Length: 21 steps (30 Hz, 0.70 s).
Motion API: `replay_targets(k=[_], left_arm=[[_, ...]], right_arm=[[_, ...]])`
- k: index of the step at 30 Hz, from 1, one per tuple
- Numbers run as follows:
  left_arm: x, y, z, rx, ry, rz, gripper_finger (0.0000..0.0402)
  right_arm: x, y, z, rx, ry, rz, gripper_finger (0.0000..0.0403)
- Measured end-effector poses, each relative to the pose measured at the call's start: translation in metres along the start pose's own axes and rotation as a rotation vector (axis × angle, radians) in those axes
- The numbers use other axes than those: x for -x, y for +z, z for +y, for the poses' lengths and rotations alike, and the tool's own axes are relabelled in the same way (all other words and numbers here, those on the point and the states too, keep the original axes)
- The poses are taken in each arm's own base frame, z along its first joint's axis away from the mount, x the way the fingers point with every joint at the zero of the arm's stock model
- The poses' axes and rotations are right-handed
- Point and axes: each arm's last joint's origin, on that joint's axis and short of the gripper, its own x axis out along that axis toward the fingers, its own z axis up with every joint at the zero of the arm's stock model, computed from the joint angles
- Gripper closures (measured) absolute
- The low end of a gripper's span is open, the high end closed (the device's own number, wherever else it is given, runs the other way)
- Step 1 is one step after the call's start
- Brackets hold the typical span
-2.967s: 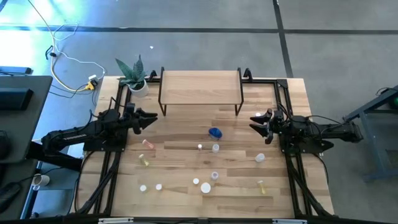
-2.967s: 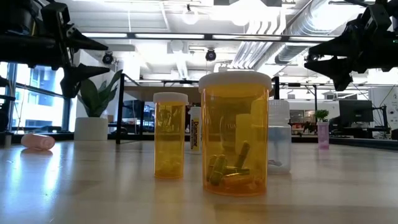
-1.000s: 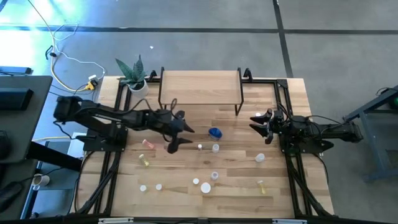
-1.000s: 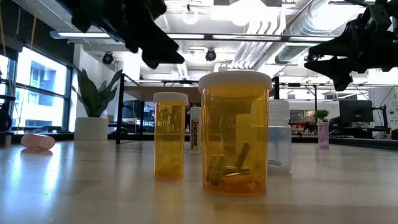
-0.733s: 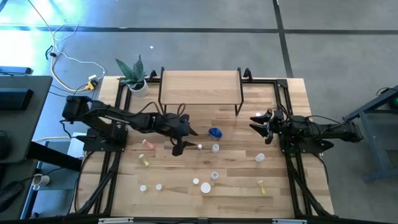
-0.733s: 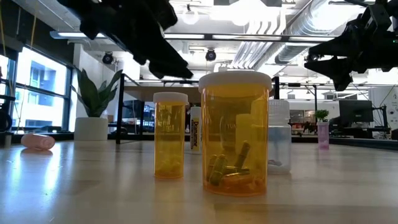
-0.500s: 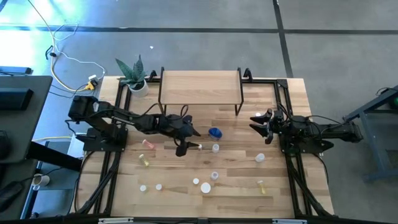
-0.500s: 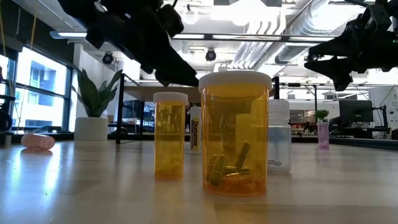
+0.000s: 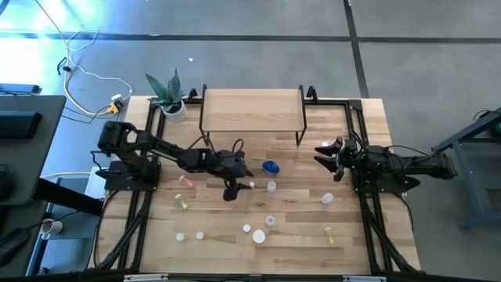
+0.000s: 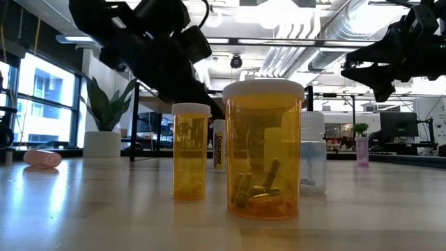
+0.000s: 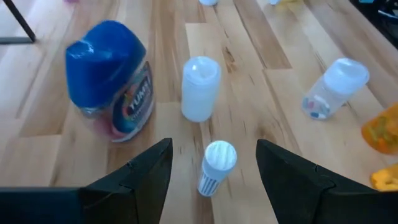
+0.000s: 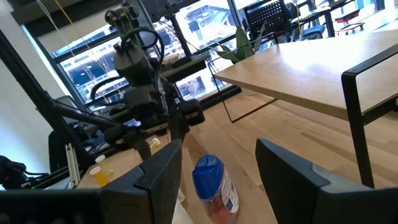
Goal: Pick and place medicine bottles onto shelf by color
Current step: Put the white and yellow pill bottle on the shelf
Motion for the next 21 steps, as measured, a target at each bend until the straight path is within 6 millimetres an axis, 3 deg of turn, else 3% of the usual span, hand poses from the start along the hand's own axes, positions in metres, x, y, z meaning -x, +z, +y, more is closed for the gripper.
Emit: replay_targets(k=[21], left_arm=[[-0.0106,-0.0062,-0.0037,-0.003,0.030,0.002,0.0183]], right_arm=[[0.0000,0.0000,0.0000,0.000,0.000,0.000,0.0206]])
